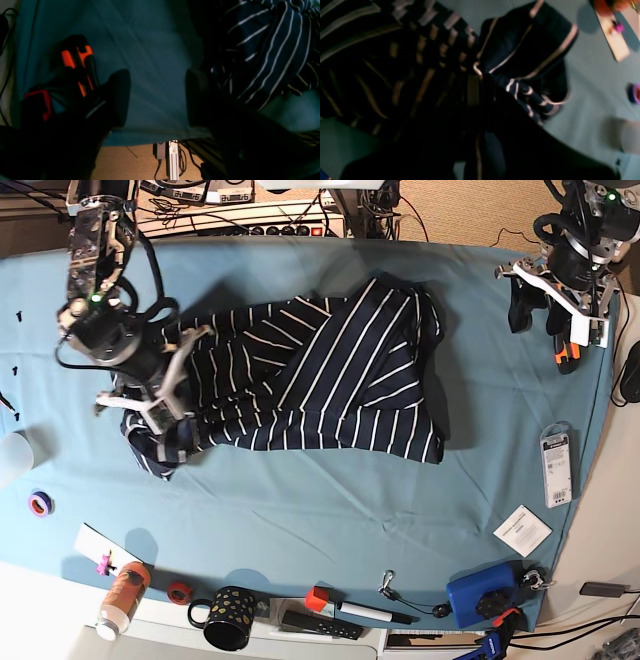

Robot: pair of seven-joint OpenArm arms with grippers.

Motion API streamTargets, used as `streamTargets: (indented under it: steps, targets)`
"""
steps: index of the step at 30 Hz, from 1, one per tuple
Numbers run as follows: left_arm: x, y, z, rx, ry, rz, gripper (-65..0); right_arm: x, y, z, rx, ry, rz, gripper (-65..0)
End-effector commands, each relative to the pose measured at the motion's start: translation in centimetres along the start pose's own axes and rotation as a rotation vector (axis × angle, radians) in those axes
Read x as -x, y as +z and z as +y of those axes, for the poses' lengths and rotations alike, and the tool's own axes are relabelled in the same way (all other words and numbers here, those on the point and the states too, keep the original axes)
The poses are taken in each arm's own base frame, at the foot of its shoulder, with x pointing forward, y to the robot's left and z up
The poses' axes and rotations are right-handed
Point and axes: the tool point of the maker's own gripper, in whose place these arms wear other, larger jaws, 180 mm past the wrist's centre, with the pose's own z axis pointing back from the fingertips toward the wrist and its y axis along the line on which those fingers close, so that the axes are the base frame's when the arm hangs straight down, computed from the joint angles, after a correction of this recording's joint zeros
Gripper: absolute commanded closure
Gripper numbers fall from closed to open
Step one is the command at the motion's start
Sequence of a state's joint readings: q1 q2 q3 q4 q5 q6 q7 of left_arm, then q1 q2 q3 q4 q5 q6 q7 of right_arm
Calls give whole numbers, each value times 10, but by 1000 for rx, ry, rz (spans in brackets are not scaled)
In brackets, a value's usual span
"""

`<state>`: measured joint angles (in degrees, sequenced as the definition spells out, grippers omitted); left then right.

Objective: Layout the t-shirt on the table in an organized manner, then fold the t-shirt properly
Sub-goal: 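Fold the shirt's side with the right gripper across toward the middle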

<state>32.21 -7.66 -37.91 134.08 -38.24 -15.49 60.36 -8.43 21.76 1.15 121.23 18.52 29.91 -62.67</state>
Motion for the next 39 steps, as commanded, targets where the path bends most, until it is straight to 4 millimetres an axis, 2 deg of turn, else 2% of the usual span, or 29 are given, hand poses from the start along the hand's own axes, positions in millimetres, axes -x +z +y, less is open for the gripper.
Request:
streamTargets:
  steps: [1,5,13,14,16,17,21,24,25,27,30,34,36,39]
  targets:
    - [-8,3,-2,6,-17,-34,-351,-13,2,1,1,19,-45,0]
    - [-8,3,-1,3,-18,-34,-351,-16,-8,24,-18,70,-32,0]
    - [-9,3,-1,3,-18,-37,-351,-15,-18,58,-38,172,0,0]
    - [-9,3,-1,3,-18,-38,-351,-17,-19,64,-55,182,-9,-25]
    - [-9,3,-1,3,-18,-38,-351,-24,-19,77,-88,194,-50,-130]
    - [-9,3,-1,3,-18,-38,-351,-30,-19,84,-107,199,-81,-157]
    - [-10,3,-1,3,-18,-45,-351,-54,-9,104,-155,228,-176,-159]
    - [-11,3,-1,4,-18,-45,-351,-79,6,106,-145,257,-257,-159]
    - [-10,3,-1,3,-18,-45,-351,-86,11,103,-127,266,-277,-159]
    - [-10,3,-1,3,-18,-45,-351,-96,18,81,-23,249,-295,-159]
    - [-10,3,-1,3,-18,-41,-351,-93,22,25,214,172,-262,-159]
    - [-10,3,-2,4,-18,-42,-352,-71,27,-36,377,77,-186,-157]
    - [-10,3,-2,4,-18,-42,-351,-54,20,-51,380,10,-144,-157]
    - [-10,3,-1,3,-18,-45,-351,-21,3,-61,359,-58,-41,-157]
